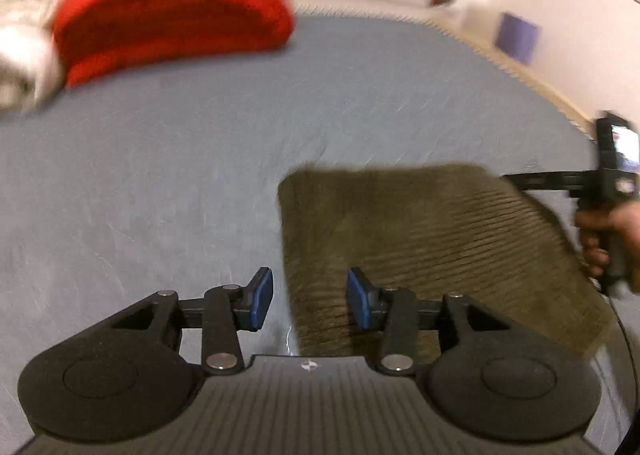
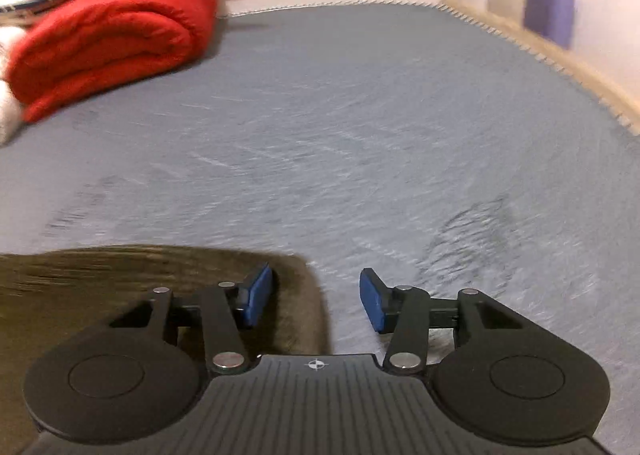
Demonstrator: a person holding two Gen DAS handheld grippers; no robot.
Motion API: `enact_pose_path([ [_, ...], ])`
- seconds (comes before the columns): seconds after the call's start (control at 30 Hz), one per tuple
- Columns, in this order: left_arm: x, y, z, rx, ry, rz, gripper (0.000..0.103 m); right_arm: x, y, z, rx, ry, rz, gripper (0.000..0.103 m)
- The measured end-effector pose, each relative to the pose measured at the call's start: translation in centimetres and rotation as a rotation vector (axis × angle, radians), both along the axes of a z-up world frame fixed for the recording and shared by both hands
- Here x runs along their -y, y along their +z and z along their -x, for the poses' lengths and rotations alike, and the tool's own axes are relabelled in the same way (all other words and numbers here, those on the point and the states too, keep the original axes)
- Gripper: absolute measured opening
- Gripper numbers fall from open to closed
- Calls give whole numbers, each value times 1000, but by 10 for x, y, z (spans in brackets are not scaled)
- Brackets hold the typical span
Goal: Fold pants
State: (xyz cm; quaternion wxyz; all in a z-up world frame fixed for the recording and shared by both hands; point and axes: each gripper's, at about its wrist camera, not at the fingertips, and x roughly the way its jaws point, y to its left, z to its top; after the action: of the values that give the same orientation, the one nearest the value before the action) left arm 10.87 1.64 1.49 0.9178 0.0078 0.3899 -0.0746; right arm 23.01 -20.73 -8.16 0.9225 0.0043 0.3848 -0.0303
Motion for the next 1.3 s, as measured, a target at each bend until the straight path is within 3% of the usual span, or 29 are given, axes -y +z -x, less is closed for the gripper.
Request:
enact_pose_path([
  [0.1, 14, 13, 25, 49, -162, 18, 46, -3, 5, 3, 8, -4, -4, 49],
  [0.17, 29, 0, 35, -16, -330, 26, 48, -4, 12, 11, 22, 6, 10, 46],
  [0.2, 35, -17, 36, -93, -396, 3, 48, -4, 17, 17, 34, 10, 29, 46],
  [0.23, 45, -38, 43, -155, -452, -85, 49, -4, 17, 17, 34, 10, 29, 46],
  [0.3, 57, -47, 63, -89, -525, -220, 51, 6, 40, 36, 73, 29, 9, 46],
  [0.33, 59, -42, 63, -106, -523, -222, 50, 10, 47, 42, 89, 49, -9, 49],
  [0.4, 51, -27, 58, -118, -475, -140, 50, 12, 67, 63, 114, 135, -47, 54],
  [0.43, 52, -20, 58, -95, -465, -106, 50, 13, 74, 72, 110, 192, -74, 61],
  [0.53, 39, -14, 52, -91, -413, -75, 50, 10, 85, 105, 18, 462, -188, 68],
  [0.6, 34, -25, 48, -153, -374, -91, 48, 4, 80, 133, -43, 617, -159, 68],
  [0.67, 35, -41, 51, -207, -374, -146, 47, -2, 56, 147, -176, 686, -80, 66],
  [0.7, 38, -44, 52, -209, -381, -157, 46, -2, 56, 147, -176, 686, -80, 65],
  [0.73, 43, -45, 54, -208, -375, -178, 46, -3, 38, 151, -257, 691, -34, 65],
  [0.77, 48, -43, 56, -208, -360, -197, 46, 1, 24, 157, -289, 676, -59, 65],
  [0.87, 62, -36, 60, -182, -280, -232, 48, -1, 29, 153, -301, 647, -51, 65],
  [0.9, 65, -31, 63, -167, -243, -228, 54, -9, 34, 157, -289, 615, -5, 66],
  [0.97, 67, -14, 70, -130, -146, -200, 77, -24, 42, 175, -250, 564, 65, 67],
  [1.0, 66, 1, 74, -101, -89, -185, 93, -29, 50, 180, -220, 533, 95, 70],
  [1.03, 65, 14, 80, -65, -31, -161, 100, -35, 62, 186, -183, 496, 104, 77],
  [1.13, 54, 47, 100, -16, 127, -38, 103, -39, 97, 201, -83, 368, 31, 100],
  [1.23, 44, 56, 116, -69, 268, 54, 103, -34, 124, 226, 4, 265, -97, 102],
  [1.3, 43, 50, 127, -84, 318, 68, 103, -33, 129, 245, 54, 235, -145, 102],
])
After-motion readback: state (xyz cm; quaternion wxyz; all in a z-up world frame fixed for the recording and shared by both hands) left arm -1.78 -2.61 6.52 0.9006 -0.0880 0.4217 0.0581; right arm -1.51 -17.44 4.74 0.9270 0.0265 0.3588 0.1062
